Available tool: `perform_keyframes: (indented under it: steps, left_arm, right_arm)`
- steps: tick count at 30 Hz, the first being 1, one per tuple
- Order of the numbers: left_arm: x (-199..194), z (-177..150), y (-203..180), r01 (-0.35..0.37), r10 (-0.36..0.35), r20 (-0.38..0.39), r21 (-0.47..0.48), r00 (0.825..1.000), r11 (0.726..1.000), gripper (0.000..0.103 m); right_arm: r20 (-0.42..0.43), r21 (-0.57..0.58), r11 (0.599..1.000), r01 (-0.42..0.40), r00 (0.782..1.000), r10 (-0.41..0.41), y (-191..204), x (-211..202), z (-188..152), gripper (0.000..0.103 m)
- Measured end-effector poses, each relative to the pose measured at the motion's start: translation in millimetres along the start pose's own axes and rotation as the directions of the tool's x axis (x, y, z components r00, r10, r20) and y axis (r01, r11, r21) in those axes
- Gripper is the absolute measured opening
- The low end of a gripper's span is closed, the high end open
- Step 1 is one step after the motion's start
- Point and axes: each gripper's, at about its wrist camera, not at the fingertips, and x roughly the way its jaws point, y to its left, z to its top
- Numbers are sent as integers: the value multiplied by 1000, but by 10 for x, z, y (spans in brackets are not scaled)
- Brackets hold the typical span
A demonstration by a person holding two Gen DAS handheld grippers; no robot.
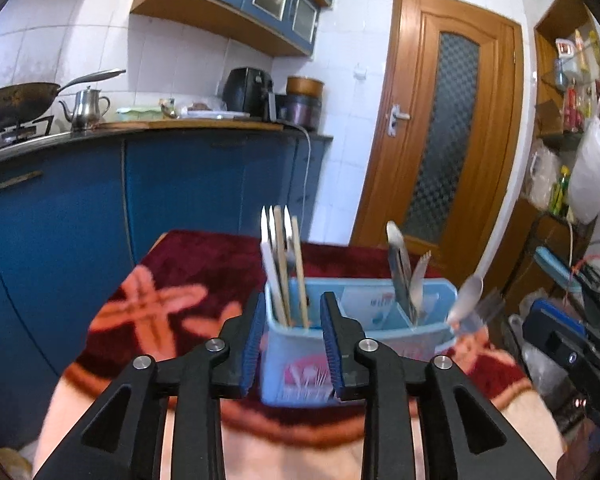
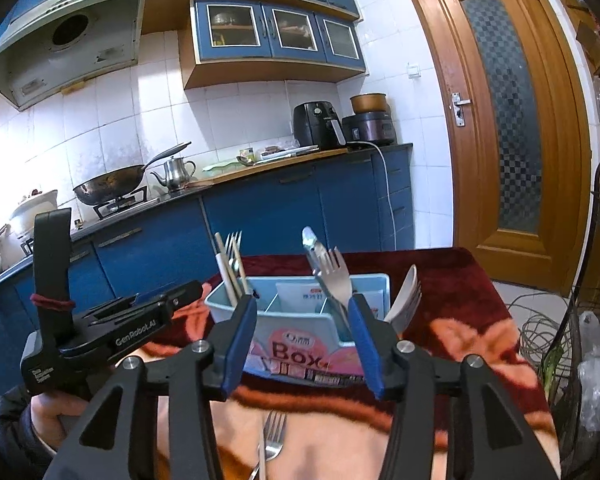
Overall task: Organize utensils
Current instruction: 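Lift the chopstick and fork over the blue holder and open both grippers, then move both tools back over the last fork and knife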
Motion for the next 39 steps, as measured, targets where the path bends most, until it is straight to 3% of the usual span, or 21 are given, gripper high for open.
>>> perform_keyframes:
  steps: [15, 19, 30, 39]
  left_arm:
    - [-290, -458, 90, -50, 55, -180, 30, 982, 998, 36]
    - [-350, -585, 123, -48, 50, -207, 17, 977, 999, 38]
    - [-410, -820, 220, -70, 71, -255, 14, 964, 997, 41]
    - [-358, -945, 286, -74, 70, -289, -3, 955, 997, 42]
  right_arm:
    - [-127, 33, 999, -8, 992, 12, 123, -55, -491, 55]
    - [-166, 17, 1000, 1, 986, 2, 189, -27, -600, 45]
    - [-292, 1, 1000, 8, 956, -8, 324, 202, -882, 29]
    - [-394, -6, 1000, 12, 919, -13, 352, 452, -1035, 24]
